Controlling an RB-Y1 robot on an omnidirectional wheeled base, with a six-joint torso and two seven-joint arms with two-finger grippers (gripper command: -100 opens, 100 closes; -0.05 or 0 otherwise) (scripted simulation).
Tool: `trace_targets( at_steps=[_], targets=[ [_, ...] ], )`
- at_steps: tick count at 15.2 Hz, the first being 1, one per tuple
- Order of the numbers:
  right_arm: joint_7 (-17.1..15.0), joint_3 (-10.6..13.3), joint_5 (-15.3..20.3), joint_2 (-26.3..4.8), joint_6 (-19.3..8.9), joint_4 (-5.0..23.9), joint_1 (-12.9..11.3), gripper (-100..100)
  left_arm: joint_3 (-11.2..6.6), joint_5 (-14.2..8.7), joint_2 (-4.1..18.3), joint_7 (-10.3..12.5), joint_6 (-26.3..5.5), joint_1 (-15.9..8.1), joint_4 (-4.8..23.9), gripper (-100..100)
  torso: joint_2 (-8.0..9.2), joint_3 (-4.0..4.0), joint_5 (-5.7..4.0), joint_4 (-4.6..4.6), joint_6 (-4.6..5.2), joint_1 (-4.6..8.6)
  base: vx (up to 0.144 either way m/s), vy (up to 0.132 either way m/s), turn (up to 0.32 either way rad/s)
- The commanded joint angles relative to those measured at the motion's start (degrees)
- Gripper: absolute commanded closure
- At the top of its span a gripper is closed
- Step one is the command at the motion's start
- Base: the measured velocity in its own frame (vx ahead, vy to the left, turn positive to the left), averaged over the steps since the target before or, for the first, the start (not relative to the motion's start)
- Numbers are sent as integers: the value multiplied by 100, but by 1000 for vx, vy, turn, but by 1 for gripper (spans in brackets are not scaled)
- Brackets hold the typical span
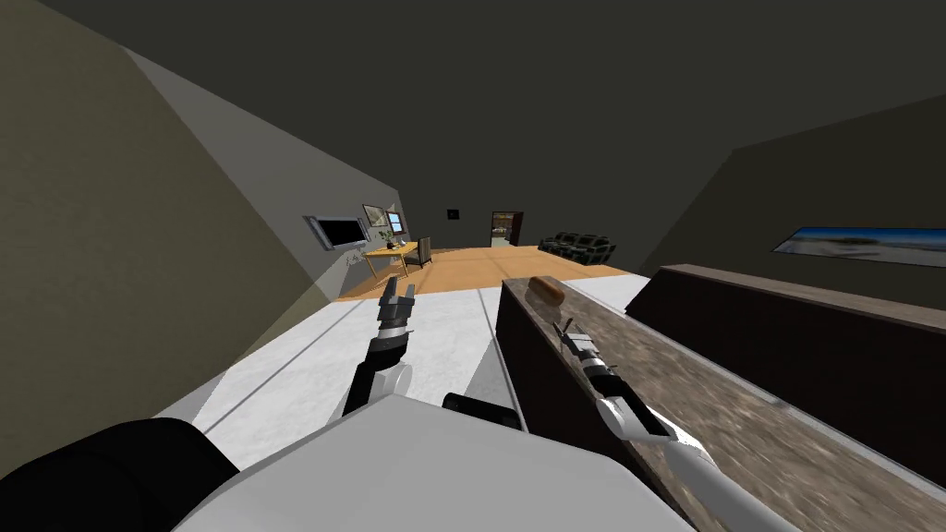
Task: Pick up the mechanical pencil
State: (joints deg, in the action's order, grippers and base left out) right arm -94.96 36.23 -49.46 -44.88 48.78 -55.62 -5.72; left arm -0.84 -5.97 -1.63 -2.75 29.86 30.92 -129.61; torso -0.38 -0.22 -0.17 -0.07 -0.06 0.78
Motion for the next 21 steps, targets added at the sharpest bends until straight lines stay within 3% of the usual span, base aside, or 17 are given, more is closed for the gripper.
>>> trace_targets(
  at_steps=[1,2,3,5,6,7,9,10,13,14,16,17,19,21],
  targets=[
    [286,-286,71,286,-114,47,-112,-100,0,0,0,0,0,0,0,0,0,0,0,0,0,0,-89,-211,287],
    [348,-350,71,324,-114,47,-112,-100,-1,0,1,0,0,0,0,0,17,10,-5,3,2,24,-85,-167,159],
    [485,-513,195,525,-246,190,-313,-100,-1,0,0,0,0,0,0,0,26,15,-7,5,7,25,-107,-181,322],
    [737,-773,195,758,-246,190,-313,-100,-1,0,1,0,0,-1,0,0,42,25,-9,9,4,36,-114,-176,193],
    [747,-784,195,758,-246,190,-313,-100,-1,0,0,0,0,0,1,0,41,25,-8,9,10,27,-62,-87,-29],
    [958,-996,319,968,-378,332,-513,-100,-1,0,0,0,0,1,1,0,33,20,-5,7,12,10,-98,-121,170],
    [1146,-1219,319,1192,-378,332,-513,-100,0,0,0,0,0,-1,0,0,36,22,-5,9,5,18,-84,-154,199],
    [1302,-1371,444,1328,-511,475,-714,-100,-1,0,0,0,0,0,1,0,31,19,-6,7,8,18,-119,-185,295],
    [1545,-1653,444,1626,-511,475,-714,-100,-1,0,1,0,0,0,1,0,35,22,-10,10,4,36,-105,-162,138],
    [1755,-1852,568,1813,-643,618,-914,-100,-1,0,0,0,0,1,1,0,22,15,-6,7,6,14,-86,-106,215],
    [1944,-2087,568,2058,-643,618,-914,-100,0,0,0,0,0,-1,0,0,28,17,-4,8,-1,14,-112,-125,211],
    [2104,-2231,692,2192,-775,760,-1115,-100,-1,0,0,0,0,0,1,0,24,16,-5,7,1,8,-116,-109,381],
    [2326,-2483,692,2447,-775,760,-1115,-100,0,0,0,0,-1,-1,1,0,28,18,-4,9,-4,7,-95,-94,313],
    [2343,-2521,692,2494,-775,760,-1115,-100,0,0,0,0,0,1,1,0,3,4,1,3,4,-18,-3,-3,10]
  ],
)
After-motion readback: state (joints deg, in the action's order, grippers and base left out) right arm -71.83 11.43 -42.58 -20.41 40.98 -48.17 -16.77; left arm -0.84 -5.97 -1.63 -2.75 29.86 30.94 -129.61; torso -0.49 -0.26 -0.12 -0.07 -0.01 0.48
